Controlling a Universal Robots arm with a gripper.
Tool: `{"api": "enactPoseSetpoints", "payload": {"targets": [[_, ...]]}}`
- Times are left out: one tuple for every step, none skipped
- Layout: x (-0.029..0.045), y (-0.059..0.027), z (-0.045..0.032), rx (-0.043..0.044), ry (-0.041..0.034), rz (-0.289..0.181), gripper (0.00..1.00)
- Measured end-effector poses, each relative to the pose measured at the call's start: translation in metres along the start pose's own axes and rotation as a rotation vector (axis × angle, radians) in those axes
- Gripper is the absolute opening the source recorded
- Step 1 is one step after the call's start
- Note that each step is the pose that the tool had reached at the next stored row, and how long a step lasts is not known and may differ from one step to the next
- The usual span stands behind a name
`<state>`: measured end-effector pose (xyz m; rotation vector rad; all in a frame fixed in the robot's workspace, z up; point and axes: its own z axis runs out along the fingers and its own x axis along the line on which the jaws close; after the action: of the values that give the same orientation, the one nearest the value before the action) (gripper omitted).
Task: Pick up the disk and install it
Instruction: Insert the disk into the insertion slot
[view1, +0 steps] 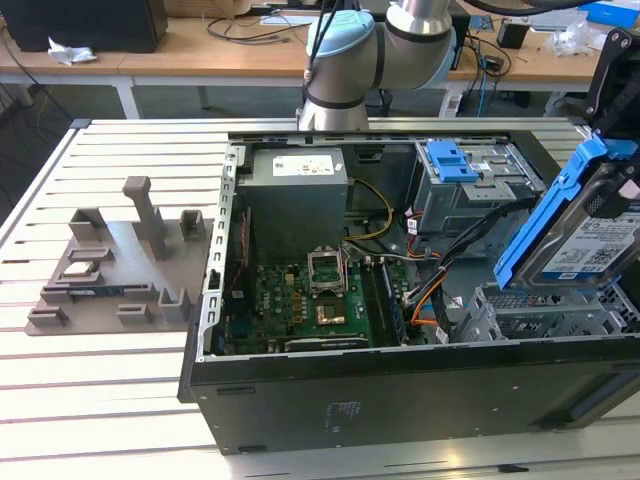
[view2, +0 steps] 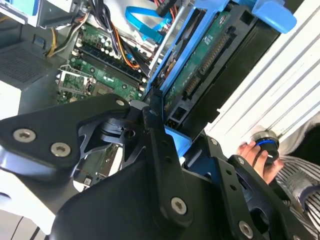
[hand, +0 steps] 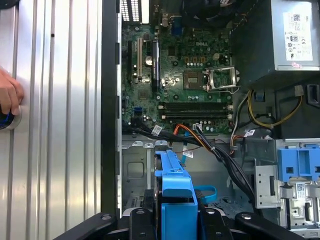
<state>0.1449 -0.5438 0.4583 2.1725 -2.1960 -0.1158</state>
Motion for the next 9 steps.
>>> {"api": "enactPoseSetpoints", "payload": {"targets": [[-0.0032, 0.0000, 0.0003, 0.0001, 0.0085, 0.001, 0.37], [-0.0032, 0.0000, 0.0011, 0.0000, 0.0071, 0.001, 0.37], [-0.0033, -0.0002, 0.0037, 0.0001, 0.0033, 0.000, 0.37], [-0.0032, 0.0002, 0.0053, 0.0000, 0.0032, 0.000, 0.37], [-0.0032, 0.0003, 0.0065, 0.0000, 0.0033, 0.000, 0.37], [-0.0031, 0.0005, 0.0076, 0.0000, 0.0031, 0.000, 0.37], [-0.0027, 0.0006, 0.0088, 0.0000, 0.0031, 0.000, 0.37], [-0.0021, 0.0008, 0.0093, 0.0000, 0.0030, 0.000, 0.37], [-0.0017, 0.0010, 0.0095, 0.0000, 0.0031, 0.000, 0.37]]}}
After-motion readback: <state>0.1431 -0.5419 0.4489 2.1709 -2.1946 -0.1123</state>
